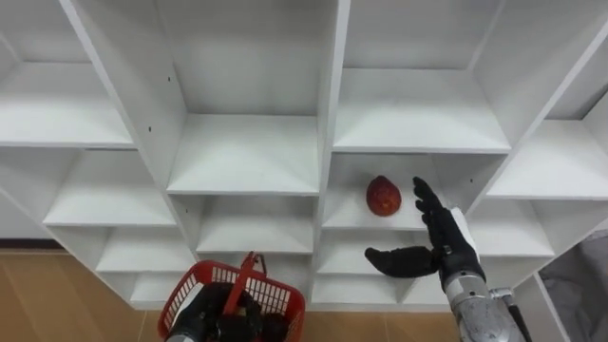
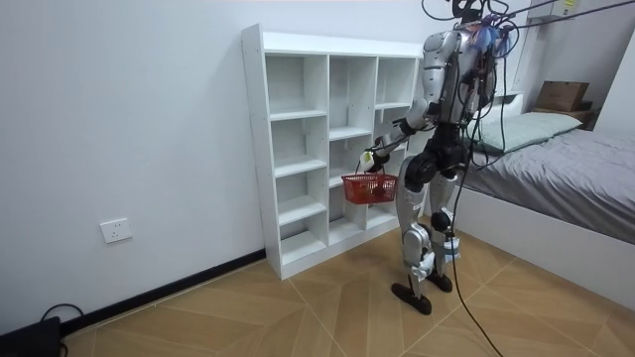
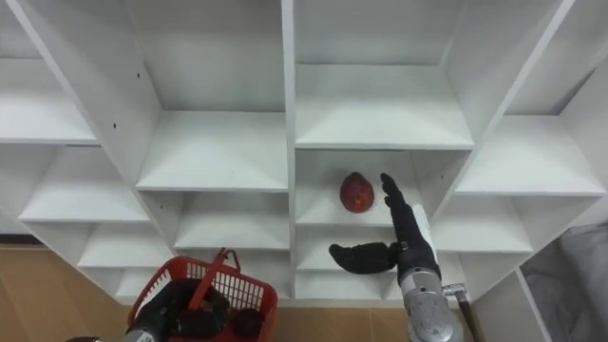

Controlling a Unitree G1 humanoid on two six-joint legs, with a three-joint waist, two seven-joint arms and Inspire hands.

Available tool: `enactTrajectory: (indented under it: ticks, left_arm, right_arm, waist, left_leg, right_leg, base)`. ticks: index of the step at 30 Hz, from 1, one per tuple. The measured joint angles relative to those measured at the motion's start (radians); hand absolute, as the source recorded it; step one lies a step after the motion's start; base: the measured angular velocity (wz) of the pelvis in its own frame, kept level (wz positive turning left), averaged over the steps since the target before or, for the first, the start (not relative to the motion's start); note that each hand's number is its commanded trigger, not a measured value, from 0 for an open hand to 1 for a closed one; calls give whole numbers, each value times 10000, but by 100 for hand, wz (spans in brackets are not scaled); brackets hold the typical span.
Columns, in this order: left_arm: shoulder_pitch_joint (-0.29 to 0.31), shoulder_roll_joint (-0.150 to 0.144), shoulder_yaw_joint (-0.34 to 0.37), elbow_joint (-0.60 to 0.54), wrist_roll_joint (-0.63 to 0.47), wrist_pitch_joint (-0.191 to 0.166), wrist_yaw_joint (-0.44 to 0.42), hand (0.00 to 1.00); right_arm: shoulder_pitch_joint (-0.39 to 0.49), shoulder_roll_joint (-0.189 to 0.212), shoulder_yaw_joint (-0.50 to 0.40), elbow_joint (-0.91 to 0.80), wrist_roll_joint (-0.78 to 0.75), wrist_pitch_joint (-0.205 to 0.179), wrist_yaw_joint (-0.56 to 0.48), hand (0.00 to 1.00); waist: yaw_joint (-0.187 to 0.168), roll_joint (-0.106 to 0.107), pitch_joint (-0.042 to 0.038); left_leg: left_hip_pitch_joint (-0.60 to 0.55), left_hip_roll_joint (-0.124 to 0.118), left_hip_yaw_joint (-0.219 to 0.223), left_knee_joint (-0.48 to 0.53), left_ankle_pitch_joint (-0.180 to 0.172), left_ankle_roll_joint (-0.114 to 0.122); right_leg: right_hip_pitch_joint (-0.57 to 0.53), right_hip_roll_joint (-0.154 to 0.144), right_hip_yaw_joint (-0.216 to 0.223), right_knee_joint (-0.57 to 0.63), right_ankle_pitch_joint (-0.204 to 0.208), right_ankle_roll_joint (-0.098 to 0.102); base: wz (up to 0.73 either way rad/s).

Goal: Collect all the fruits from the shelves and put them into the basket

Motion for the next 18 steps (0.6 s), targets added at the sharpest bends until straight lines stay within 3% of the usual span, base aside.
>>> enactTrajectory:
  ticks: [4,8,18]
  left_arm:
    - [-2,0,-24,-85,-31,-1,25,100]
    - [-1,66,-25,-119,182,-1,0,100]
    - [-131,274,2,-130,248,1,-92,100]
  right_arm:
    - [-9,-38,-3,0,287,0,-91,0]
    - [-142,-343,-154,265,328,0,-133,0]
    - [-2022,-763,-465,2397,668,-25,-508,0]
  waist:
    - [-11,-118,-58]
    - [43,-207,-38]
    - [301,-246,24]
  left_leg:
    - [-153,-7,-100,71,1,-1]
    - [-300,-12,-169,101,4,0]
    - [-991,-7,-245,213,11,-3]
  right_leg:
    - [-49,-9,-53,-13,-2,-2]
    - [-178,-108,-234,16,-12,-3]
    - [-863,-113,-300,136,-6,-14]
  base:
    - [9]
    - [6]
    - [1]
